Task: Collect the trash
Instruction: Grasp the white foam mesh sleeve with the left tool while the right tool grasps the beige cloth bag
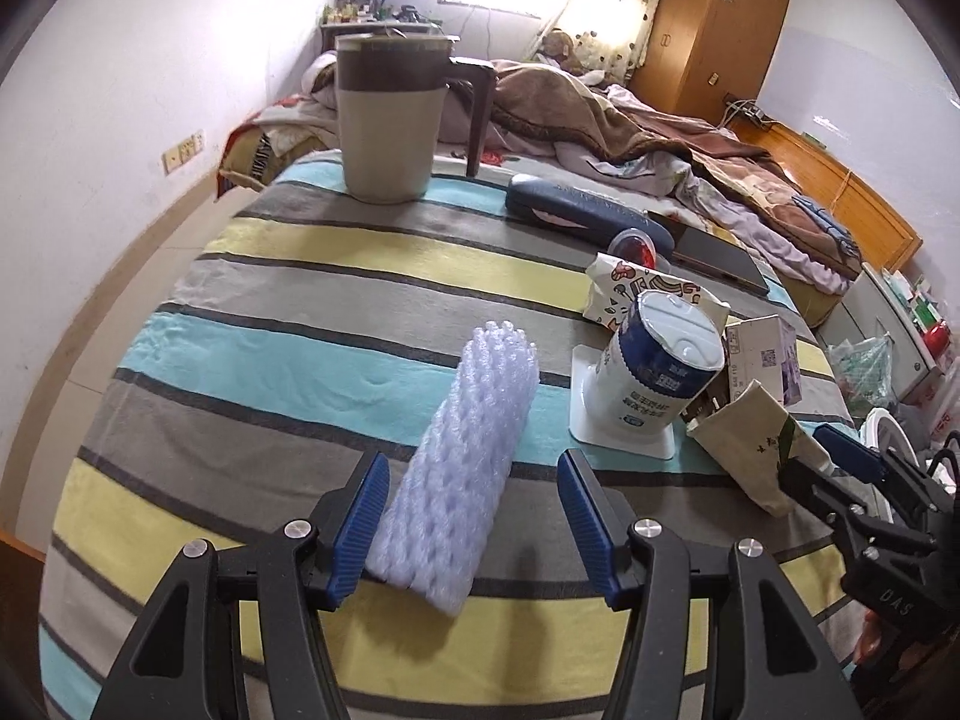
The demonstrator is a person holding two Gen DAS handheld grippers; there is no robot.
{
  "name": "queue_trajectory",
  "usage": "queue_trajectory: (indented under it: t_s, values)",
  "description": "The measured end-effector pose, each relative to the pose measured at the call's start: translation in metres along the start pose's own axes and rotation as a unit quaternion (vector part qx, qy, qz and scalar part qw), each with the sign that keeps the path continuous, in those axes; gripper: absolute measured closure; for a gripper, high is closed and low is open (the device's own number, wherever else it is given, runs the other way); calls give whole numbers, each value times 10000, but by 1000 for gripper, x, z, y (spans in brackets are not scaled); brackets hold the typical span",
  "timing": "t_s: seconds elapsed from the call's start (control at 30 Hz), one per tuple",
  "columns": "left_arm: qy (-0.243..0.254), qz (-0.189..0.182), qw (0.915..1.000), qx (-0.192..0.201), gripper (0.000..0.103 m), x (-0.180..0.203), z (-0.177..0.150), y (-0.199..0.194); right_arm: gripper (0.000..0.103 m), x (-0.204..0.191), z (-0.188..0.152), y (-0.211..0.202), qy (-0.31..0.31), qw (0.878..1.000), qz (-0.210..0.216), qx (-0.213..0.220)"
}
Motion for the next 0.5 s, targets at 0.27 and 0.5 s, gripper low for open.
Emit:
queue_trajectory:
  t_s: [0.27,0.5]
  values:
    - [114,42,9997,-217,45,4,-4,17,39,-1,-1,12,-133,9997,-124,-181]
    - [253,-13,9995,-199,56,11,-4,17,48,1,-6,11,35,9996,-105,-258]
Point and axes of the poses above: each gripper's, at about its wrist camera, not at the fingertips, and y roughly the way its jaws point, x to its right, z to its top, the point moved 7 cm from there along y, roughly the way its jaws point, and after that the axes turned 8 degrees about y, right-handed, at the moved point
